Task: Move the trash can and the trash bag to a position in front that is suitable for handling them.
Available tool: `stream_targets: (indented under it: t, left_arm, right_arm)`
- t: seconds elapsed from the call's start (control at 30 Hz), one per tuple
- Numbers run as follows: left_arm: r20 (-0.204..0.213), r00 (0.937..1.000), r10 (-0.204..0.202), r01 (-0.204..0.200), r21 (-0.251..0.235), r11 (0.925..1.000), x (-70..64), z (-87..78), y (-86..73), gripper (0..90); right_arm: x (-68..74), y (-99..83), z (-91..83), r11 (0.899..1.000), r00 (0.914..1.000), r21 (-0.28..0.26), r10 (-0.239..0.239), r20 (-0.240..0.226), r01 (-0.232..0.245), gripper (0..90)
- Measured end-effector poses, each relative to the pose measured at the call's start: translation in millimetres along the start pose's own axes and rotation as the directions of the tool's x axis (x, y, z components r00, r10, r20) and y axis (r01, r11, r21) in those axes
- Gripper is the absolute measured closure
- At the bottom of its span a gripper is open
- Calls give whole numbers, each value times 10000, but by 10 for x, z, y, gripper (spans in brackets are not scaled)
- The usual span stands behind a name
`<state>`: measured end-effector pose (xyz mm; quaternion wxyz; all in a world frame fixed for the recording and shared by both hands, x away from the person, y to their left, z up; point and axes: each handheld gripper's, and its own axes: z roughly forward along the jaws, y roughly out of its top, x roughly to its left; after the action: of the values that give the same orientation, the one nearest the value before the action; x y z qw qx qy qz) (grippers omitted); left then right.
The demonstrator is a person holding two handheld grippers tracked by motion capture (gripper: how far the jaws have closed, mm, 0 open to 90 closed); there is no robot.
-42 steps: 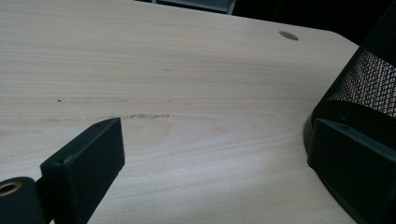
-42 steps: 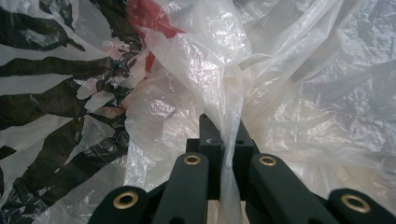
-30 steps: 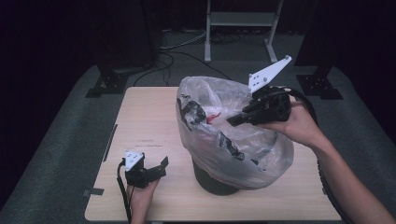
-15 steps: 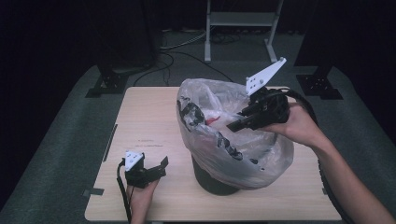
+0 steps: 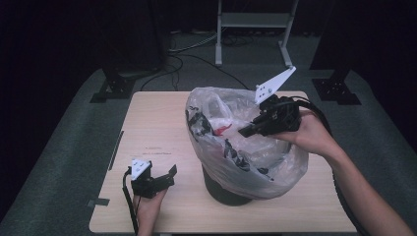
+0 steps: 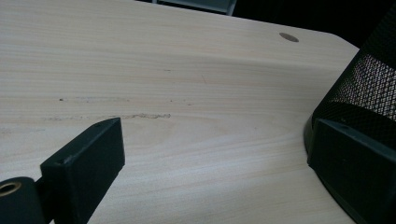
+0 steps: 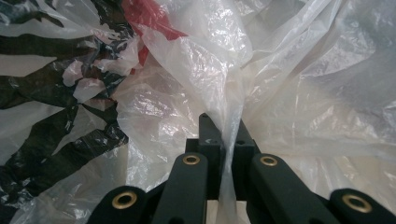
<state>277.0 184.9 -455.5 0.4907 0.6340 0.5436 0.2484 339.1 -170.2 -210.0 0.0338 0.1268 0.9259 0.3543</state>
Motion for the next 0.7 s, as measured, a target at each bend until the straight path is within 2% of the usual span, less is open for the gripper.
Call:
stream_targets:
  t: [0.13, 0.23, 0.43, 0.53, 0.63, 0.67, 0.7]
  left_arm:
    - [2, 10000, -32, 32, -31, 10000, 2, -2, 1, 30]
    - [8, 10000, -37, 37, -37, 10000, 2, -1, 0, 30]
    - [18, 10000, -71, 71, -36, 10000, 6, 1, -1, 30]
    - [18, 10000, -66, 66, -38, 10000, 4, -1, 0, 30]
    - [17, 9999, -101, 101, -53, 9999, 9, -3, 0, 30]
    - [17, 9999, -101, 101, -53, 9999, 9, -3, 0, 30]
    - [18, 10000, -95, 95, -51, 9999, 11, -4, 0, 30]
  right_arm:
    - [-14, -9, 26, 9998, 9996, 200, 57, 263, -63, 885]
    - [-12, -18, 40, 9996, 9997, 275, 70, 246, -77, 885]
    - [9, -49, 60, 9992, 10000, 382, -81, -42, 82, 885]
    - [4, -60, 62, 9993, 9999, 384, 23, -113, -18, 868]
    - [-13, -58, 34, 9998, 9991, 188, 115, -408, -108, 634]
    - [-13, -58, 34, 9998, 9991, 188, 115, -408, -108, 634]
    - [-16, -47, 21, 9998, 9987, 153, 167, -480, -160, 537]
